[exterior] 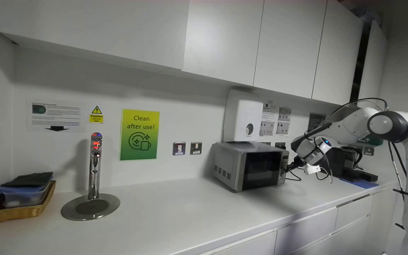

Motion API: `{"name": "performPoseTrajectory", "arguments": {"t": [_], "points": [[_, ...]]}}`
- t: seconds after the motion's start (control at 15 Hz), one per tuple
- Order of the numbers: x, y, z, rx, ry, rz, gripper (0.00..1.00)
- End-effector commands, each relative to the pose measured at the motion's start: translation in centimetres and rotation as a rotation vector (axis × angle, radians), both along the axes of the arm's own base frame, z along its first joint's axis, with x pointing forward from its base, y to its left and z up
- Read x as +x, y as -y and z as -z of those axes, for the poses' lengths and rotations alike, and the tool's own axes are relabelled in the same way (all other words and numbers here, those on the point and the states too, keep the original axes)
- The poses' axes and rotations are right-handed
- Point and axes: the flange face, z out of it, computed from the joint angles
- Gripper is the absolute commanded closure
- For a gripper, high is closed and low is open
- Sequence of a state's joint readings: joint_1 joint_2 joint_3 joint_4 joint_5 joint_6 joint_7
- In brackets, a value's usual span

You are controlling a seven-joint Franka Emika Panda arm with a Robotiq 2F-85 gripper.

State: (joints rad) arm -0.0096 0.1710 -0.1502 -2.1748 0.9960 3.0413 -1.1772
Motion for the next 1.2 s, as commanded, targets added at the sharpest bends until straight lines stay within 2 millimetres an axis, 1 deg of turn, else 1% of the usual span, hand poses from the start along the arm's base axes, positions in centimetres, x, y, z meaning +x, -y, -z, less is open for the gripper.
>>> {"name": "performPoseTrajectory", "arguments": {"t": [0.0, 0.53, 0.93, 1.13], "points": [[0.8, -0.6, -0.9, 0.001, 0.040, 0.020, 1.00], [0.8, -0.8, -1.6, 0.027, 0.057, 0.031, 1.00], [0.3, -0.7, -2.2, 0.041, 0.069, 0.031, 1.00], [0.4, -0.7, -2.2, 0.048, 0.072, 0.041, 1.00]]}}
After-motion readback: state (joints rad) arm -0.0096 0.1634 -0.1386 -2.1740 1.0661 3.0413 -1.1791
